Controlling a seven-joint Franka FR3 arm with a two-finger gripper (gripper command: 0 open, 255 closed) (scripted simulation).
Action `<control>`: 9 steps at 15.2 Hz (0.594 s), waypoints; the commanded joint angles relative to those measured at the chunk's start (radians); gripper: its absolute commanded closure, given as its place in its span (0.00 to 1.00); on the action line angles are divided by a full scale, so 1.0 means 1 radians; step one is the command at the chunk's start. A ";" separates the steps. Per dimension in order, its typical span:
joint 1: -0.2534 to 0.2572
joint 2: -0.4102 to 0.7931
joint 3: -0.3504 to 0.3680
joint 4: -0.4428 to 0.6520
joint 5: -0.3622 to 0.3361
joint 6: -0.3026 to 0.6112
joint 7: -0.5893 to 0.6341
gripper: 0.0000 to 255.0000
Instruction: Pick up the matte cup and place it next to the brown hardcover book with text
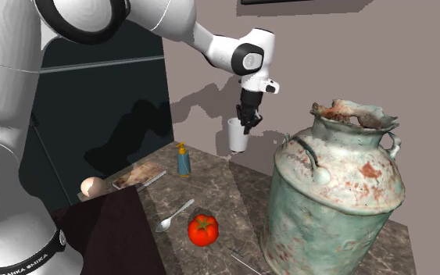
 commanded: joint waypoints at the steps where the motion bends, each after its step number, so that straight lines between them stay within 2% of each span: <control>1: 0.024 -0.041 0.010 -0.069 0.000 0.031 0.032 1.00; 9: 0.130 -0.150 0.060 -0.238 -0.003 0.108 0.183 1.00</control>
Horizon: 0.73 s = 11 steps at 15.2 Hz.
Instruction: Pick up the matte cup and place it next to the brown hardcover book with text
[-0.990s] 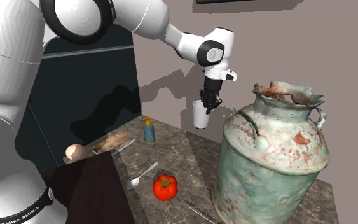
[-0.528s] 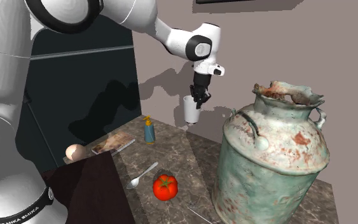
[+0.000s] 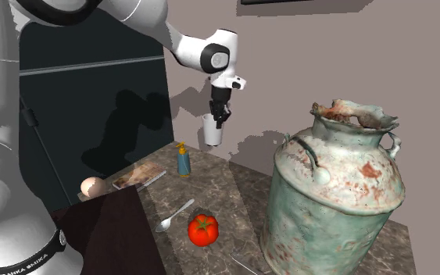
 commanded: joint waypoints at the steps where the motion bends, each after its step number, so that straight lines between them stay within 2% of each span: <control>1: 0.024 -0.022 0.013 -0.035 0.000 0.017 0.037 1.00; 11: 0.163 -0.075 0.088 -0.120 -0.012 0.071 0.254 1.00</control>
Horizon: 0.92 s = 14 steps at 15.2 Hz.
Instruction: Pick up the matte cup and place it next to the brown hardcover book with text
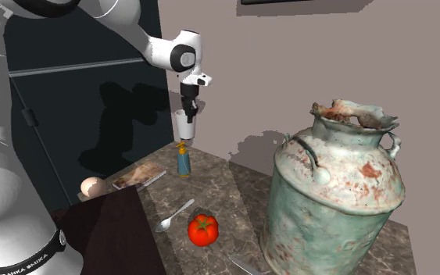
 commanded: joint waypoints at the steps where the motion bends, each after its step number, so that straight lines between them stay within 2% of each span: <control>1: 0.029 -0.002 0.016 0.001 -0.004 0.002 0.049 1.00; 10: 0.160 0.027 0.079 0.035 -0.035 0.016 0.255 1.00; 14: 0.163 0.053 0.077 0.014 -0.041 0.063 0.255 1.00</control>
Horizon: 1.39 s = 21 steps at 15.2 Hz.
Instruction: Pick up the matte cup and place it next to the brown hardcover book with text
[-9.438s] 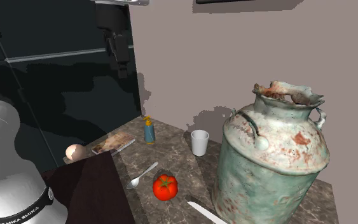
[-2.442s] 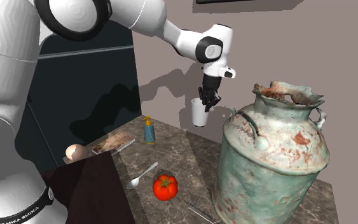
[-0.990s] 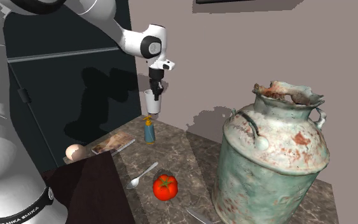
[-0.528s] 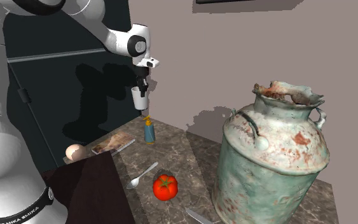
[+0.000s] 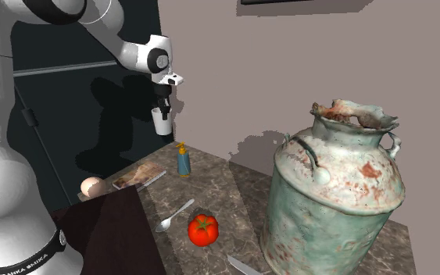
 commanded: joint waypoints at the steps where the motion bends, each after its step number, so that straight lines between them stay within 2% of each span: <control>1: 0.001 0.015 -0.002 -0.009 -0.003 0.024 0.000 1.00; 21: 0.020 0.185 -0.023 -0.055 -0.038 0.239 0.004 1.00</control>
